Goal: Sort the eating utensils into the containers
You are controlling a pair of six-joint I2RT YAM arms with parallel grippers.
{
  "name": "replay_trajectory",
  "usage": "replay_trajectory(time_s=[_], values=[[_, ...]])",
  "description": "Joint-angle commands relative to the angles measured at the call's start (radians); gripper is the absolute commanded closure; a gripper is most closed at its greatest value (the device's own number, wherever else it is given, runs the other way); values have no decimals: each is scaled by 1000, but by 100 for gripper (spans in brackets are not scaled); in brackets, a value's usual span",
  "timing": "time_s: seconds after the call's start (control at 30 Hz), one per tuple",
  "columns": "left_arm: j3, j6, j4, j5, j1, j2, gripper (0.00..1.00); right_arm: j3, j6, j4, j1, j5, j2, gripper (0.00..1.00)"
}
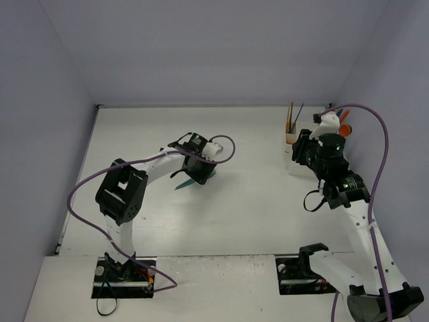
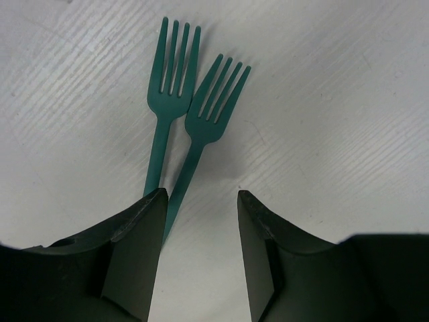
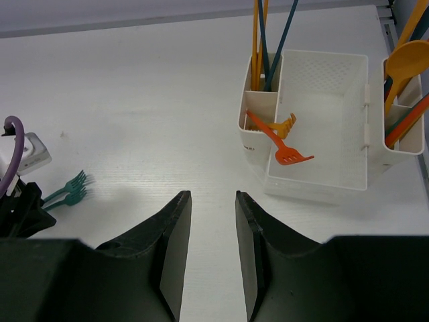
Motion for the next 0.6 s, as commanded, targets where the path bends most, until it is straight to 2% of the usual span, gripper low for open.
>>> replay_trajectory(time_s=[0.0, 0.3, 0.57], values=[[49, 14, 14, 11, 2, 13, 57, -3, 13, 48, 1, -16, -15, 69], [9, -6, 17, 5, -19, 6, 61, -19, 22, 44, 1, -18, -35, 69], [-20, -16, 32, 8, -58, -59, 89, -15, 39, 43, 1, -84, -32, 69]])
